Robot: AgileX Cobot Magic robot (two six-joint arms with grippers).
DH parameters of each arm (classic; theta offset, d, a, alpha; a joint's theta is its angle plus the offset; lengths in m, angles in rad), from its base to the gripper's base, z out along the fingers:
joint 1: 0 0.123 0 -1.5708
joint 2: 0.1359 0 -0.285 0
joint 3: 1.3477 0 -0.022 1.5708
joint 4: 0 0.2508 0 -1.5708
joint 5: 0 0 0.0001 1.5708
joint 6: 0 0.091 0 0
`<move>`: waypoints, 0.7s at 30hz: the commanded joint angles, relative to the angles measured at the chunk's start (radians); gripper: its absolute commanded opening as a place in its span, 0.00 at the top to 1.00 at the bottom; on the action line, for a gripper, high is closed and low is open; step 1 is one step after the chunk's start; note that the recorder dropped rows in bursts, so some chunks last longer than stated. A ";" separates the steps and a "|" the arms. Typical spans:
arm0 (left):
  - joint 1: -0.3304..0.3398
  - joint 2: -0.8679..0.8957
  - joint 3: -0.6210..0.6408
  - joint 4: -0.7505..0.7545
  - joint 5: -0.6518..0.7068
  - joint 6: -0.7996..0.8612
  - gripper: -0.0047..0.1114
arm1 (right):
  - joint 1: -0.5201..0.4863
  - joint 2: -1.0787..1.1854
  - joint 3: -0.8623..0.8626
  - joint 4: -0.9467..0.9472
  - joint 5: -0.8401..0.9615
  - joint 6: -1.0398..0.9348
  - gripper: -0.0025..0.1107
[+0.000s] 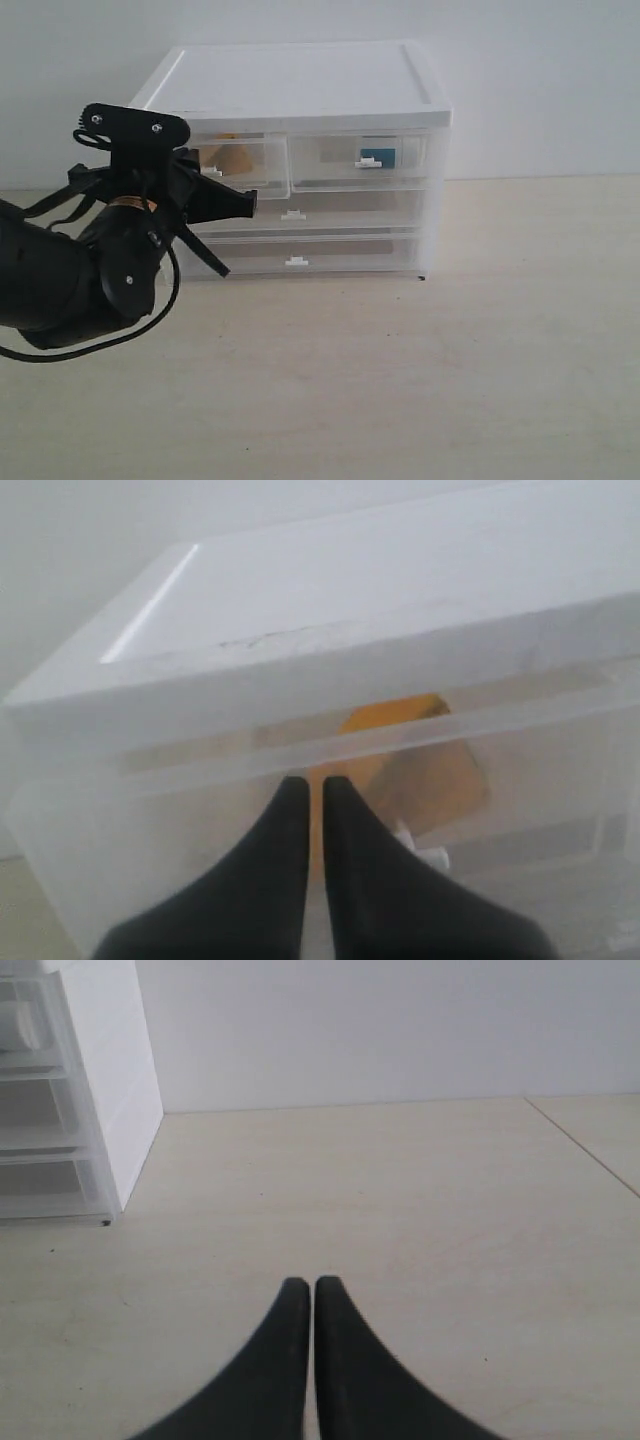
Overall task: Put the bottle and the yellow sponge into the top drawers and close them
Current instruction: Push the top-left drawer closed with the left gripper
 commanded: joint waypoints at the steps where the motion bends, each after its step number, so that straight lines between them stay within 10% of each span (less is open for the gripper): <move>1: 0.002 0.056 -0.042 0.013 -0.043 -0.008 0.92 | 0.003 -0.005 0.005 0.000 -0.009 0.000 0.98; 21: 0.000 -0.123 0.098 -0.031 0.015 0.076 0.92 | 0.003 -0.005 0.005 0.000 -0.009 0.000 0.98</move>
